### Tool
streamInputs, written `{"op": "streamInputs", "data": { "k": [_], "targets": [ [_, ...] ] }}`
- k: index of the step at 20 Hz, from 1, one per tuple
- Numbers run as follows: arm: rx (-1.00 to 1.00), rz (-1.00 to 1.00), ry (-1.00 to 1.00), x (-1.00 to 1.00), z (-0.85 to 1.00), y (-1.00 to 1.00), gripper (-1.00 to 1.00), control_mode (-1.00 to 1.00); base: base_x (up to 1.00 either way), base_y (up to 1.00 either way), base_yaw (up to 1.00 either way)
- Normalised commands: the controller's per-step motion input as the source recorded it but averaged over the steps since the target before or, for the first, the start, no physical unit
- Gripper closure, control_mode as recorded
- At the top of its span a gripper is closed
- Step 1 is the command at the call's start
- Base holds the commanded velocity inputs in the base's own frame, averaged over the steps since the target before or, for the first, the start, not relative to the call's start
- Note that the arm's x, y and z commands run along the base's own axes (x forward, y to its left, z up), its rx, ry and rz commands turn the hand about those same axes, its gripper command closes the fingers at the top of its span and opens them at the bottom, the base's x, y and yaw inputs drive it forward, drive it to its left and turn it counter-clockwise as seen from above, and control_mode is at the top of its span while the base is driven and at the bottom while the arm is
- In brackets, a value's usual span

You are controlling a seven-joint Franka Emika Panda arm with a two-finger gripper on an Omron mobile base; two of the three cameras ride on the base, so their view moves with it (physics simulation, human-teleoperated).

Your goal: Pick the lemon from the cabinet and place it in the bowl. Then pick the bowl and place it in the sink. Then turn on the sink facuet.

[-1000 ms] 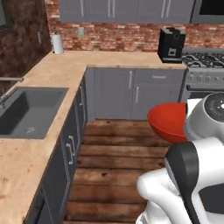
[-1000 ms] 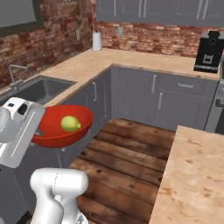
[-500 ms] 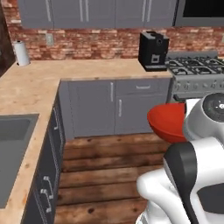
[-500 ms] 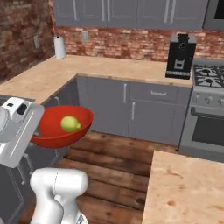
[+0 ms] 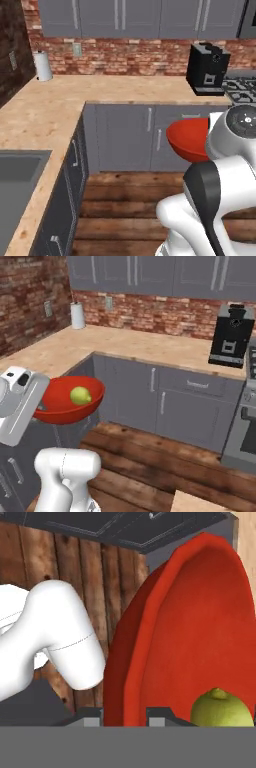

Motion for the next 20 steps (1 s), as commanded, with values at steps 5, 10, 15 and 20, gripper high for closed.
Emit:
{"op": "streamInputs", "data": {
  "k": [5, 10, 15, 20],
  "targets": [
    [0.00, 0.00, 0.00, 0.00, 0.00, 0.00, 1.00, 1.00, 0.61, 0.00, 0.62],
    [0.00, 0.00, 0.00, 0.00, 0.00, 0.00, 1.00, 1.00, 0.49, 0.00, 0.65],
    [0.00, 0.00, 0.00, 0.00, 0.00, 0.00, 1.00, 1.00, 0.62, 0.00, 0.61],
    [0.00, 0.00, 0.00, 0.00, 0.00, 0.00, 1.00, 1.00, 0.69, 0.00, 0.56]
  ]
}}
